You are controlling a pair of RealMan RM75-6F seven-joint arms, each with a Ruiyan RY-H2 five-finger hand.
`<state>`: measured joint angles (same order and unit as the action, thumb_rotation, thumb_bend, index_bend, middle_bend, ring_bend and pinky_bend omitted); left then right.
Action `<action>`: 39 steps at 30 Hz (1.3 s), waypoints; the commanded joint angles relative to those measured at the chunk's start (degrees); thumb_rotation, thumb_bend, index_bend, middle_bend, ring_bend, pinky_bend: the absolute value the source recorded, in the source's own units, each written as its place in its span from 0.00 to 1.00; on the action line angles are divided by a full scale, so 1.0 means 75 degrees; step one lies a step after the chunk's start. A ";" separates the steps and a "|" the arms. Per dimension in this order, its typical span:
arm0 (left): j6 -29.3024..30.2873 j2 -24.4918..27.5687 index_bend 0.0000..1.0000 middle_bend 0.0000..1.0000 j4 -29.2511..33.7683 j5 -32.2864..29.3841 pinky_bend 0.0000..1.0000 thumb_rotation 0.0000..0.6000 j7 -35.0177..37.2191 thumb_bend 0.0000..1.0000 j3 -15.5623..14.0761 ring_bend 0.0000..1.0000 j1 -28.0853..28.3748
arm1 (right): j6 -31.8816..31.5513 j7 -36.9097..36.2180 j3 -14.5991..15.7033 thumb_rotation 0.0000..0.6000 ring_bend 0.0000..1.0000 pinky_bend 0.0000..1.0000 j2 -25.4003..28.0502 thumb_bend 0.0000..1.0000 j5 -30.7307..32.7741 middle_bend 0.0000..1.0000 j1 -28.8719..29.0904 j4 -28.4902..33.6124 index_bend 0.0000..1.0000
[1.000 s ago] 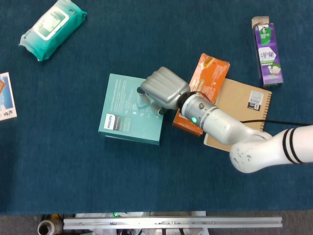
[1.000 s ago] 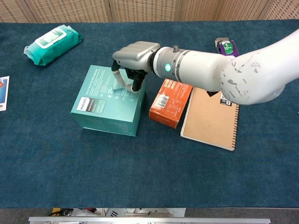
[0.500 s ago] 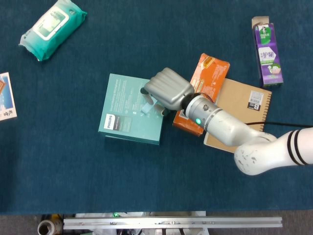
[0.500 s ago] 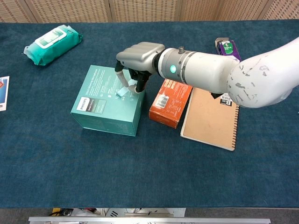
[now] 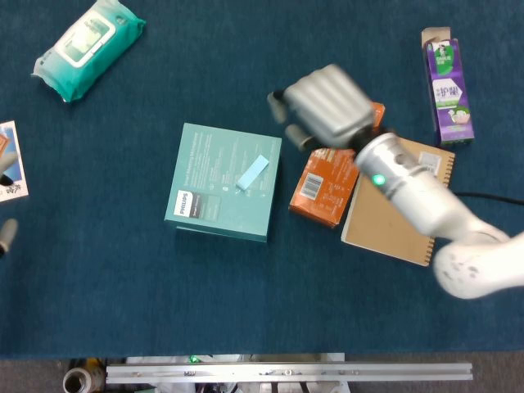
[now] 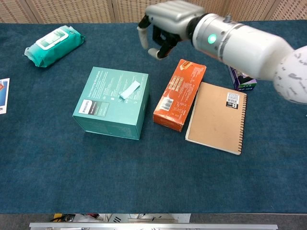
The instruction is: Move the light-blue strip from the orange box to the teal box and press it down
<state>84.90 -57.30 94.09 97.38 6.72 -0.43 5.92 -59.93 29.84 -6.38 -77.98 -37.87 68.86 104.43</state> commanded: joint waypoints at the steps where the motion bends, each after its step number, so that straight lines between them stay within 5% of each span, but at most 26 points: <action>1: -0.0595 0.0261 0.14 0.58 -0.0090 0.0426 0.64 1.00 0.0613 0.36 0.0003 0.66 0.0643 | -0.0810 0.0193 0.0184 1.00 0.87 1.00 0.0609 0.36 -0.0234 0.79 -0.0604 0.0581 0.50; 5: -0.1058 0.0219 0.14 0.73 -0.0160 0.0717 0.78 1.00 0.0716 0.39 0.0108 0.81 0.1243 | -0.1635 0.0319 0.0437 1.00 0.86 1.00 0.0968 0.36 -0.0843 0.76 -0.1221 0.0933 0.50; 10: -0.1630 0.0125 0.17 0.90 -0.0085 0.1122 0.90 1.00 0.0863 0.56 0.0128 0.97 0.1948 | -0.2368 0.0529 0.0661 1.00 0.90 1.00 0.1337 0.39 -0.1271 0.76 -0.1874 0.1285 0.50; 14: -0.2271 0.0057 0.21 0.98 0.0087 0.1187 1.00 1.00 0.0746 0.70 0.0190 1.00 0.2517 | -0.2582 0.0787 0.0762 1.00 0.99 1.00 0.1633 0.41 -0.1367 0.81 -0.2220 0.1400 0.50; 26: -0.3804 -0.0507 0.25 1.00 0.0594 0.0891 1.00 1.00 0.0067 0.76 0.0393 1.00 0.3818 | -0.2478 0.0874 0.0704 1.00 1.00 1.00 0.2152 0.41 -0.1503 0.88 -0.2947 0.1617 0.48; 39: -0.5486 -0.1027 0.19 1.00 0.0985 -0.0712 1.00 1.00 -0.0690 0.77 0.0723 1.00 0.4827 | -0.2227 0.0596 0.0547 1.00 1.00 1.00 0.2018 0.41 -0.1704 0.89 -0.3577 0.1178 0.48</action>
<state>44.99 -64.23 100.98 93.33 2.76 4.52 41.09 -76.79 34.44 -2.10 -62.79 -50.54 42.20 113.45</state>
